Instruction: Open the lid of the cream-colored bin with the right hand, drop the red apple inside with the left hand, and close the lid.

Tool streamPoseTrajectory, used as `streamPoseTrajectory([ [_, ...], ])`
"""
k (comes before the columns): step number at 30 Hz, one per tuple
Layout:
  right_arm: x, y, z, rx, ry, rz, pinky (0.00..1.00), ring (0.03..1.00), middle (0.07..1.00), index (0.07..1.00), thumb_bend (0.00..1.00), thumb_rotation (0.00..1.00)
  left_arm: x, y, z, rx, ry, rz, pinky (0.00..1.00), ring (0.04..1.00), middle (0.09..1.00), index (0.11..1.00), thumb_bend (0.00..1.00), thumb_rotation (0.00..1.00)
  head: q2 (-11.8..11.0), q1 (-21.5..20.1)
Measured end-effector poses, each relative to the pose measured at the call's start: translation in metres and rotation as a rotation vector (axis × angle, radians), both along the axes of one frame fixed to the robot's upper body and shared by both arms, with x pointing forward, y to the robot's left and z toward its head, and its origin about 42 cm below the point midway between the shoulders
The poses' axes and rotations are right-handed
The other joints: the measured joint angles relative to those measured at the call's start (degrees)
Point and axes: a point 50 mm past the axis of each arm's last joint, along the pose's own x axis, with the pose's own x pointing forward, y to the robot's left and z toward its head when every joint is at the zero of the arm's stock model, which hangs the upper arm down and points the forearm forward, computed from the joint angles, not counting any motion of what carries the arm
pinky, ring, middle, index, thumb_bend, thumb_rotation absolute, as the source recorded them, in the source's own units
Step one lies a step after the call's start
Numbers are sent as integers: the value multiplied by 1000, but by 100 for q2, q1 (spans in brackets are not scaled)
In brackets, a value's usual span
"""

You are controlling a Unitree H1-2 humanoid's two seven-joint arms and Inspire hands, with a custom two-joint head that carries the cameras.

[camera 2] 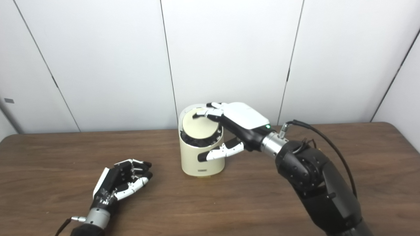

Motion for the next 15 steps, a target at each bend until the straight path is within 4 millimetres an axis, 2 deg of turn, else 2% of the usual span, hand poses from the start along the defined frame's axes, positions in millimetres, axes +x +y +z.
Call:
streamPoseTrajectory([
  [3, 2, -11, 3, 117, 34, -23, 800, 941, 972, 968, 644, 486, 0, 0, 3, 1, -1, 1, 421, 596, 667, 498, 505, 68, -9, 0],
  [4, 3, -14, 2, 159, 46, -26, 842, 949, 971, 966, 655, 471, 0, -1, 5, 1, -4, 1, 421, 596, 668, 498, 505, 69, -9, 0],
  [5, 4, -19, 0, 201, 64, -37, 936, 969, 965, 963, 674, 457, 0, -1, 6, 1, -6, 0, 419, 596, 669, 498, 505, 68, -9, 0],
  [7, 6, -27, -8, 267, 91, -65, 984, 988, 970, 968, 684, 428, 0, -1, 6, -2, -7, -2, 412, 587, 666, 498, 506, 69, -17, 17],
  [9, 7, -36, -21, 350, 137, -84, 980, 994, 958, 974, 690, 412, 0, 0, 6, -2, -11, -2, 406, 572, 661, 498, 506, 70, -18, 18],
  [11, 7, -47, -36, 417, 182, -113, 875, 963, 969, 946, 706, 384, 0, 0, 8, 0, -30, -4, 398, 567, 661, 498, 506, 70, -35, 9],
  [12, 5, -52, -44, 444, 200, -130, 861, 958, 971, 940, 707, 376, 0, 1, 8, 2, -38, -4, 397, 566, 661, 498, 506, 70, -35, 9],
  [15, -1, -58, -61, 526, 220, -171, 757, 887, 918, 915, 747, 397, 1, 2, 11, 8, -48, -4, 418, 577, 668, 498, 506, 70, -70, 9],
])
